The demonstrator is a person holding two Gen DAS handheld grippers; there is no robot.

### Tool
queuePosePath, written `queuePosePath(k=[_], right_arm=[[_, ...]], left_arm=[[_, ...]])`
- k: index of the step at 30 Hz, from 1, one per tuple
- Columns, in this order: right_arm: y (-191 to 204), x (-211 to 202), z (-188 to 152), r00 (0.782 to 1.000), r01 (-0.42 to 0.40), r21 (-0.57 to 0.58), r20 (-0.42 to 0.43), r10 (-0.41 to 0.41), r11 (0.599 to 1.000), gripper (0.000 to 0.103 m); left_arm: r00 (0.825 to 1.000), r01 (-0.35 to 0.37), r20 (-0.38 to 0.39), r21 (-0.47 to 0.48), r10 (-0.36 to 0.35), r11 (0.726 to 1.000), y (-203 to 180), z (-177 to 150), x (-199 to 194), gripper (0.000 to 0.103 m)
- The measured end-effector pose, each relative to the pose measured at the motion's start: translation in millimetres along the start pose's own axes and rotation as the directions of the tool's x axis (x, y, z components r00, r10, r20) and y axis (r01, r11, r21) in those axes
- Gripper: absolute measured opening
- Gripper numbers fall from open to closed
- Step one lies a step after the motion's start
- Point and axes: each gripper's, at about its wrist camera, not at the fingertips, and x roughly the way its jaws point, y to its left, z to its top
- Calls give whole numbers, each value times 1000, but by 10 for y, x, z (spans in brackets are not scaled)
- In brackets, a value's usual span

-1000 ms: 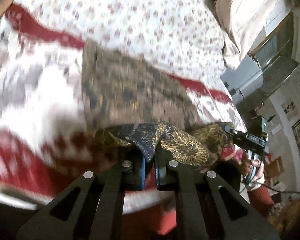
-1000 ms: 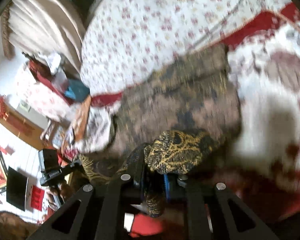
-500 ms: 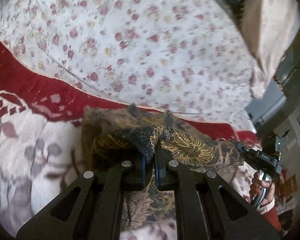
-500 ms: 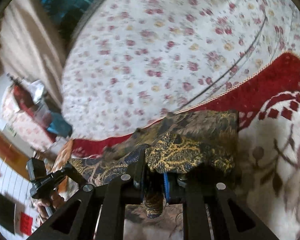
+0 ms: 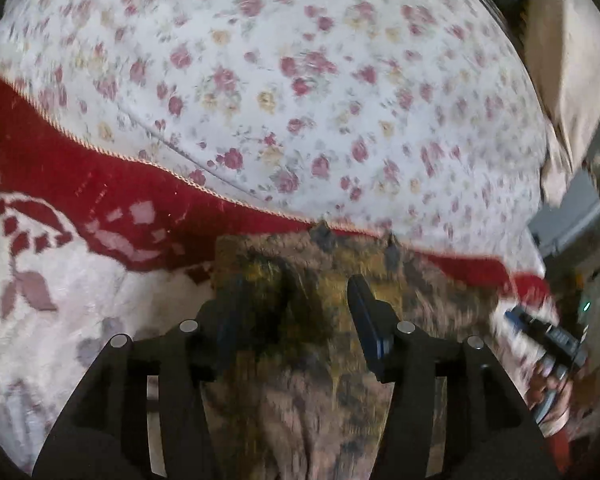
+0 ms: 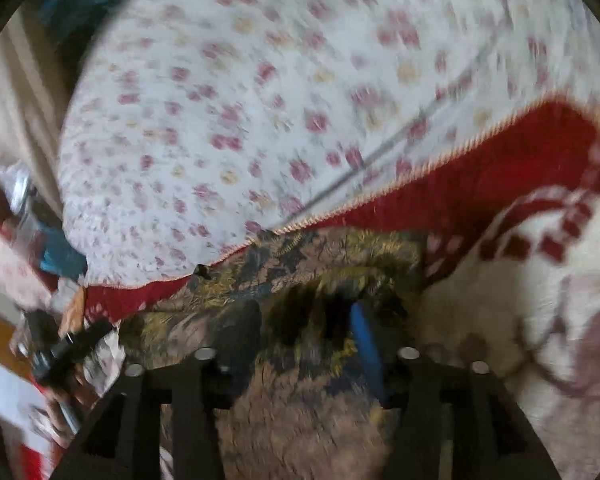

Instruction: Fold small clothes

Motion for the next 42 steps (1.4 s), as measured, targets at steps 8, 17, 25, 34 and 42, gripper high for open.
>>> queuePosePath(k=[8,17,25,34,42], right_arm=[[362,740,-204,971,3,-193,-236,-49,981,47],[126,1501,826,959,268,-89,-74,-275,959,46],[-15,635,505,985,163,-108,-45,-168,981,68],[-320,1491,590,897,410,-84,-145,-419,908,40],[-436,474,266,954,279,28,-126,-274,960,60]], left_arm=[[975,-32,-212,187,72,982,-444,-433,504,51],[978,-123,-171,-38,115,992,19,382,1038,51],[989,-55,-140,-21,51,998,55,157,647,51],[991,-36,-131,-77,25,996,51,-330,238,51],[993,-32,-114,-88,22,996,272,-884,-161,56]])
